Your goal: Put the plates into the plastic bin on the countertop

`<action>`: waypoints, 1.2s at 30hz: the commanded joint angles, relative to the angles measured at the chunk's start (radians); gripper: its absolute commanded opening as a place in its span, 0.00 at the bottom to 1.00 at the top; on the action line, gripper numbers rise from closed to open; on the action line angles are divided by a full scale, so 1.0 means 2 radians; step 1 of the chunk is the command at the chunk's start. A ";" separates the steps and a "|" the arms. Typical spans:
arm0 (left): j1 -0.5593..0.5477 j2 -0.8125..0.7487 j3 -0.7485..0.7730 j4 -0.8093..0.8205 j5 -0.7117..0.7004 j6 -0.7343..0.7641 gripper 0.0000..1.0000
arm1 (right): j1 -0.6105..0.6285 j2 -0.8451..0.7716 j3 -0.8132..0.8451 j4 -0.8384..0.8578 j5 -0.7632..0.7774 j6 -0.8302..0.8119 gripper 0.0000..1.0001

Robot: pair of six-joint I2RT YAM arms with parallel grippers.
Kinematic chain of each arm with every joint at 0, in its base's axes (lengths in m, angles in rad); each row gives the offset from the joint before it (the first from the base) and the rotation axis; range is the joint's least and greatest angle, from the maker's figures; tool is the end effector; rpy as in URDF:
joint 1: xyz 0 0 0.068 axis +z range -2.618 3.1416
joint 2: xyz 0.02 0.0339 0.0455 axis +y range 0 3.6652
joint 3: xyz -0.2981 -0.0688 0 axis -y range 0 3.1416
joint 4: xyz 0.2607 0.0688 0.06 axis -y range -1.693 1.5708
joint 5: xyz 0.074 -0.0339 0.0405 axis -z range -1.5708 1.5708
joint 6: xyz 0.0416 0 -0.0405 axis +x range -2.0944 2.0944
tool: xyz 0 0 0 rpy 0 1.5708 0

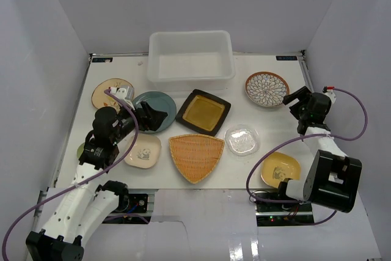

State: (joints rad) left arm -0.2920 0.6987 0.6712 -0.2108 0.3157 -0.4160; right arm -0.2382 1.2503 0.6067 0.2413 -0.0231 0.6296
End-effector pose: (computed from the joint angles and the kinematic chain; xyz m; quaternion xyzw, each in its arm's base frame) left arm 0.1537 -0.0597 0.3313 0.0489 0.7809 -0.3275 0.5297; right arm 0.2694 -0.0644 0.2427 0.3449 0.7595 0.1167 0.5391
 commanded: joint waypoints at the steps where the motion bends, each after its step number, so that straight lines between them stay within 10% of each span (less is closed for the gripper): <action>1: -0.004 0.001 0.022 -0.004 0.006 0.008 0.98 | -0.005 0.034 0.010 0.044 0.028 0.007 0.89; 12: -0.003 0.004 0.022 -0.007 -0.015 0.006 0.98 | -0.008 0.220 0.076 0.111 -0.057 0.062 0.82; 22: -0.003 0.036 0.023 -0.012 -0.104 -0.025 0.98 | -0.008 0.263 0.073 0.198 -0.086 0.121 0.08; 32: 0.000 0.160 0.092 -0.033 -0.197 -0.070 0.98 | -0.010 0.074 0.088 0.201 -0.067 0.103 0.08; 36: 0.061 0.221 0.132 -0.020 -0.110 -0.127 0.98 | 0.004 0.057 0.165 0.193 -0.113 0.099 0.08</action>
State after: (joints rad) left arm -0.2493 1.0904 0.8810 -0.2691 0.0185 -0.5713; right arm -0.2527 1.4128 0.7559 0.4305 -0.1398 0.7994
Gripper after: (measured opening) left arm 0.978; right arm 0.119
